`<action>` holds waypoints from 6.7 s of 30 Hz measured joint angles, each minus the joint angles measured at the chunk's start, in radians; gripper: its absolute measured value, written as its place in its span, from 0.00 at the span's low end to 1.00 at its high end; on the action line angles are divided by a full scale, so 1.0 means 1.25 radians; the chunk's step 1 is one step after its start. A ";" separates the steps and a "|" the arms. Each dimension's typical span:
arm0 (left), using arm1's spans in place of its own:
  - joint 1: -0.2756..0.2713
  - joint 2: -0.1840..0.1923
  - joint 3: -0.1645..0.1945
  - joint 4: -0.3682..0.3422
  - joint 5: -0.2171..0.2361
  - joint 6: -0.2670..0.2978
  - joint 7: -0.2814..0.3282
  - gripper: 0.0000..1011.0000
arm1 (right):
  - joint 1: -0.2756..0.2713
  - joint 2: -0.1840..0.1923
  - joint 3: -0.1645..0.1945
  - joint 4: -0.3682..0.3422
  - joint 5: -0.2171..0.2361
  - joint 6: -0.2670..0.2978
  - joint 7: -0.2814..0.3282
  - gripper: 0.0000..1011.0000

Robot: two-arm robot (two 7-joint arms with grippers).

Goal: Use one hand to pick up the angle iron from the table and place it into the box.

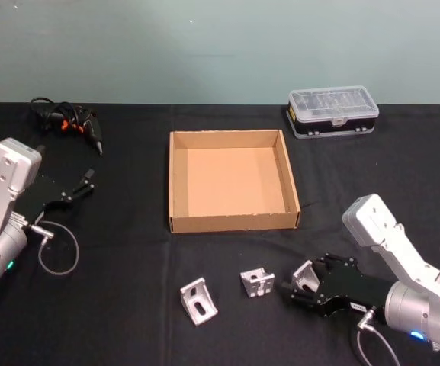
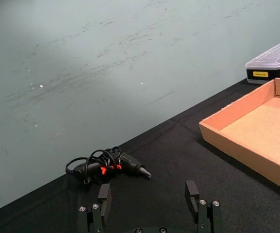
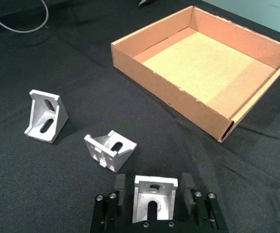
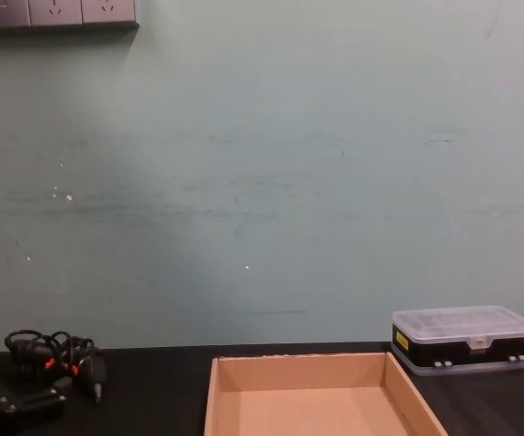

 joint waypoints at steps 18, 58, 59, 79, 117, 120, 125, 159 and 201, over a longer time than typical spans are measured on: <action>0.000 0.000 0.000 0.000 0.000 0.000 0.000 0.99 | -0.016 -0.005 0.024 -0.013 -0.004 -0.001 -0.007 0.45; 0.000 0.000 0.000 0.000 0.000 0.000 0.000 0.99 | 0.347 -0.179 -0.063 0.273 -0.135 -0.033 0.035 0.45; 0.000 0.000 0.000 0.000 0.000 0.000 0.000 0.99 | 0.353 -0.183 -0.067 0.283 -0.137 -0.034 0.038 0.45; 0.000 0.000 0.000 0.000 0.000 0.000 0.000 0.99 | 0.429 -0.233 -0.111 0.439 -0.156 -0.062 0.072 0.45; 0.000 0.000 0.000 0.000 0.000 0.000 0.000 0.99 | 0.283 0.007 -0.061 0.045 -0.075 -0.047 0.183 0.99; 0.000 0.000 0.000 0.000 0.000 0.000 0.000 0.99 | 0.288 0.043 -0.083 0.017 -0.073 -0.038 0.229 0.99; 0.000 0.000 0.000 0.000 0.000 0.000 0.000 0.99 | 0.310 0.086 -0.129 -0.003 -0.082 -0.032 0.296 0.99; 0.000 0.000 0.000 0.000 0.000 0.000 0.000 0.99 | 0.458 0.057 -0.341 0.113 -0.149 -0.055 0.423 0.99; 0.000 0.000 0.000 0.000 0.000 0.000 0.000 0.99 | 0.493 0.042 -0.387 0.168 -0.143 -0.066 0.397 0.13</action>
